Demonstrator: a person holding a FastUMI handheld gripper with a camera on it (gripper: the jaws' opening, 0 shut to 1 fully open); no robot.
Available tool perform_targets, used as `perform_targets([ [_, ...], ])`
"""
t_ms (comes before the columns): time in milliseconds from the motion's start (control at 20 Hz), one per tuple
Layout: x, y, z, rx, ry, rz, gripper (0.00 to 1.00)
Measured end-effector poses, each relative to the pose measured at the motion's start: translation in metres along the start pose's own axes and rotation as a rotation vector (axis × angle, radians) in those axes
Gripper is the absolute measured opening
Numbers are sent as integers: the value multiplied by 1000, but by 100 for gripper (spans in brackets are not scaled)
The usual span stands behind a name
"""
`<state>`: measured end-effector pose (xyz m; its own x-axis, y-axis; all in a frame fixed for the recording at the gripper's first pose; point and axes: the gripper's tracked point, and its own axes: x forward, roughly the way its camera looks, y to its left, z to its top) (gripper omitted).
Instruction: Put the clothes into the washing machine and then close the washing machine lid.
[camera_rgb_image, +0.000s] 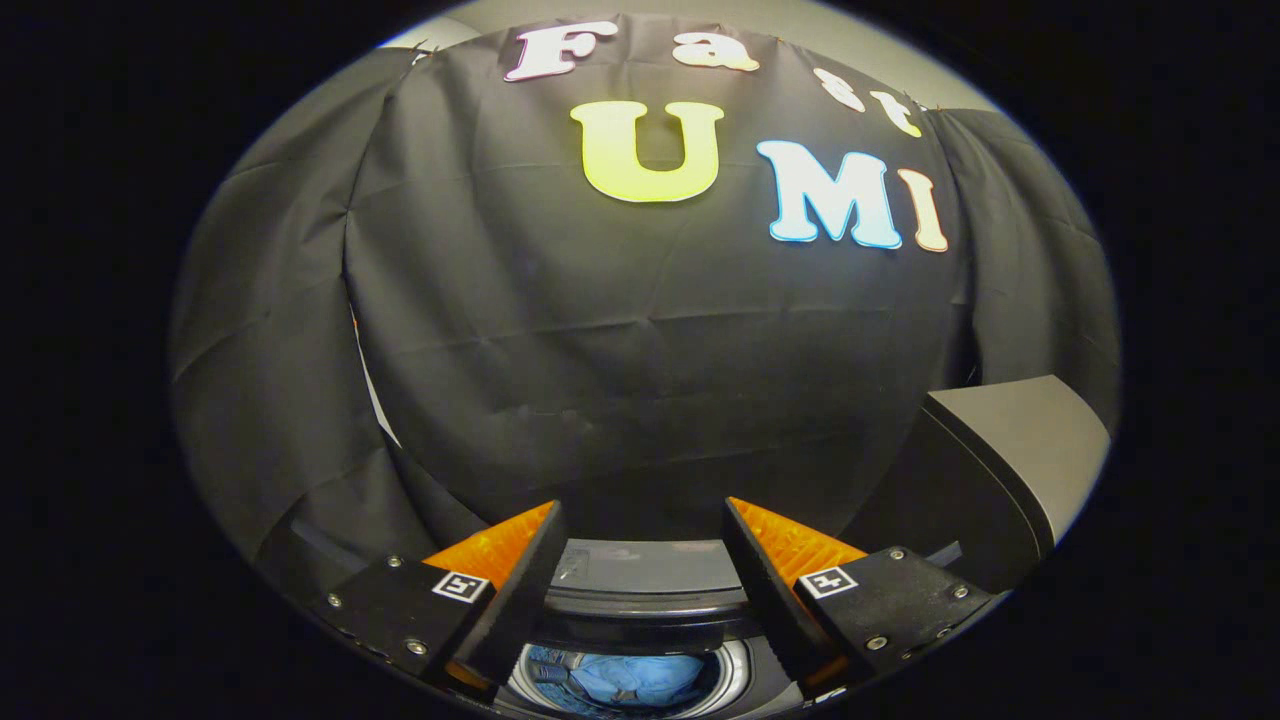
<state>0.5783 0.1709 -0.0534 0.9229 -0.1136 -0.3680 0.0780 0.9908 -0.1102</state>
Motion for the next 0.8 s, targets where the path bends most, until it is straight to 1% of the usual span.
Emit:
perform_targets([
  [300, -20, -1, -31, 7, 29, -26, 96],
  [400, -29, -1, -53, 28, 49, -40, 97],
  [500, -44, 7, -91, 71, 84, -11, 96],
  [600, -61, 15, -131, 108, 91, 9, 96],
  [700, -78, 16, -170, 100, 98, 1, 96],
  [800, -91, 13, -202, 70, 156, -20, 96],
])
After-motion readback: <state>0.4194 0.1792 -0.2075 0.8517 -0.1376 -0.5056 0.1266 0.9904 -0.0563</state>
